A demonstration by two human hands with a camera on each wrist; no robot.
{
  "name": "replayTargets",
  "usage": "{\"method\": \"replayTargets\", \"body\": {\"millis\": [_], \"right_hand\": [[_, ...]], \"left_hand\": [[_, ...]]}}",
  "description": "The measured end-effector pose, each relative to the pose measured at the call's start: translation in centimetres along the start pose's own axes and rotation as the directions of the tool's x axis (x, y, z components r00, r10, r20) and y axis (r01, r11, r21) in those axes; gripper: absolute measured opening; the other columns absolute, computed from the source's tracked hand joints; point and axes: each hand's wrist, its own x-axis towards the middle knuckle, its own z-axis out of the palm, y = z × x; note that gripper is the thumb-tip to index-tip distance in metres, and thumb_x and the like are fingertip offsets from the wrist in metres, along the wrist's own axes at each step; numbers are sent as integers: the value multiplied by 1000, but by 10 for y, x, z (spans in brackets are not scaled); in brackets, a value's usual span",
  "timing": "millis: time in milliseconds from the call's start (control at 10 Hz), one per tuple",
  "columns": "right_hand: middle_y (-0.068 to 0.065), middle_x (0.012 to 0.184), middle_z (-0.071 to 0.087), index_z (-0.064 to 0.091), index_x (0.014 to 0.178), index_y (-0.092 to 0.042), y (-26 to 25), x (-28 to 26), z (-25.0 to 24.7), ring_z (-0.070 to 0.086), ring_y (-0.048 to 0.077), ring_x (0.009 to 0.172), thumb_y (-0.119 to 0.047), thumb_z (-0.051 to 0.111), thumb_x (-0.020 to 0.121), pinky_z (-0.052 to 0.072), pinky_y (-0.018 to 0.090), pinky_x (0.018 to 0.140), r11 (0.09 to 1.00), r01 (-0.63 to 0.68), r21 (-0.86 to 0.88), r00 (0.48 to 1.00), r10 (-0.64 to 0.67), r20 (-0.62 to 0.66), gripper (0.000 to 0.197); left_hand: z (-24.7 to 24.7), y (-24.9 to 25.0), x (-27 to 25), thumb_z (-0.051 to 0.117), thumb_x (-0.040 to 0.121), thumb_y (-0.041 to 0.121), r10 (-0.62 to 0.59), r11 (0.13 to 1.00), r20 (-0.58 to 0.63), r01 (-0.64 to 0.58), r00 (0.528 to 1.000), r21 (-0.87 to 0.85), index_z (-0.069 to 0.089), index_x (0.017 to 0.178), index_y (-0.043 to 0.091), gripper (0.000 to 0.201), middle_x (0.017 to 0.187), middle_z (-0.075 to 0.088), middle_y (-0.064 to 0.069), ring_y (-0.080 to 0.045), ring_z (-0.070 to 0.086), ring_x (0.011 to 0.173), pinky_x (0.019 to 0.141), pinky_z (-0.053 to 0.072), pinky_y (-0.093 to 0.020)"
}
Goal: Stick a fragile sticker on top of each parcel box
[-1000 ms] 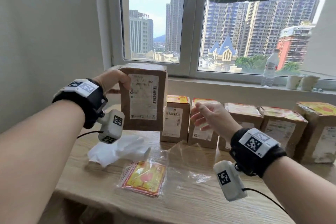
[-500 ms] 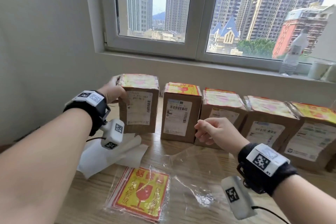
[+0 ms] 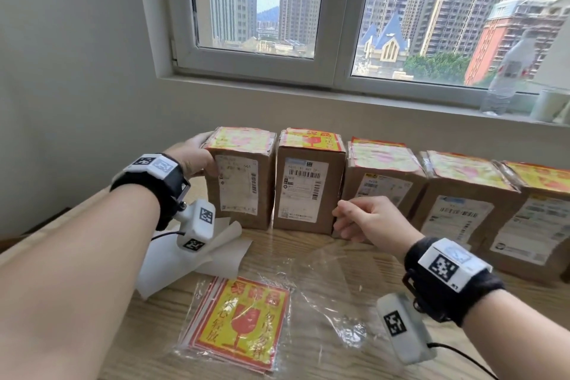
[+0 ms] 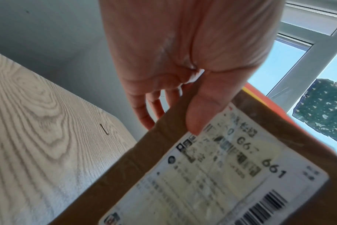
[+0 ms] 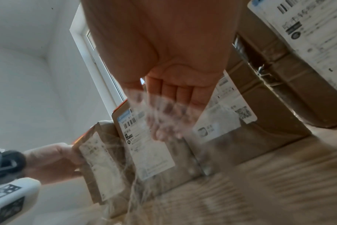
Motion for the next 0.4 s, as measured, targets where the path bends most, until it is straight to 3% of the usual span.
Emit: {"method": "replayTargets", "body": {"millis": [100, 200, 300, 400], "right_hand": [[4, 82, 75, 71, 94, -12, -5, -6, -4, 73, 18, 74, -30, 51, 97, 58, 25, 64, 1000, 21, 0, 1000, -21, -11, 27], [2, 80, 75, 71, 91, -14, -10, -14, -11, 72, 16, 73, -33, 51, 97, 56, 26, 64, 999, 40, 4, 999, -40, -36, 28], [2, 78, 75, 72, 87, -14, -16, -26, -19, 72, 16, 73, -33, 50, 97, 59, 30, 67, 997, 70, -18, 996, -71, -51, 30], [2, 77, 75, 71, 87, -13, -22, -39, -30, 71, 14, 70, -32, 50, 97, 58, 29, 66, 994, 113, -3, 990, -113, -87, 30]], "left_hand": [[-2, -3, -4, 71, 33, 6, 11, 999, -10, -11, 1000, 35, 41, 132, 44, 110, 123, 62, -5, -30, 59, 111, 93, 51, -50], [6, 19, -33, 64, 55, -13, 25, 999, -90, -28, 996, -29, 19, 150, 23, 111, 150, 35, -10, -30, 42, 130, 99, 46, -44], [13, 36, -55, 56, 72, -18, 74, 995, -216, -87, 974, -49, 18, 151, 15, 94, 153, 28, -13, -30, 37, 134, 94, 45, -38], [17, 49, -71, 57, 74, -12, 143, 989, -339, -145, 930, 18, 28, 147, 19, 85, 149, 35, -12, -28, 39, 132, 103, 41, -41]]}}
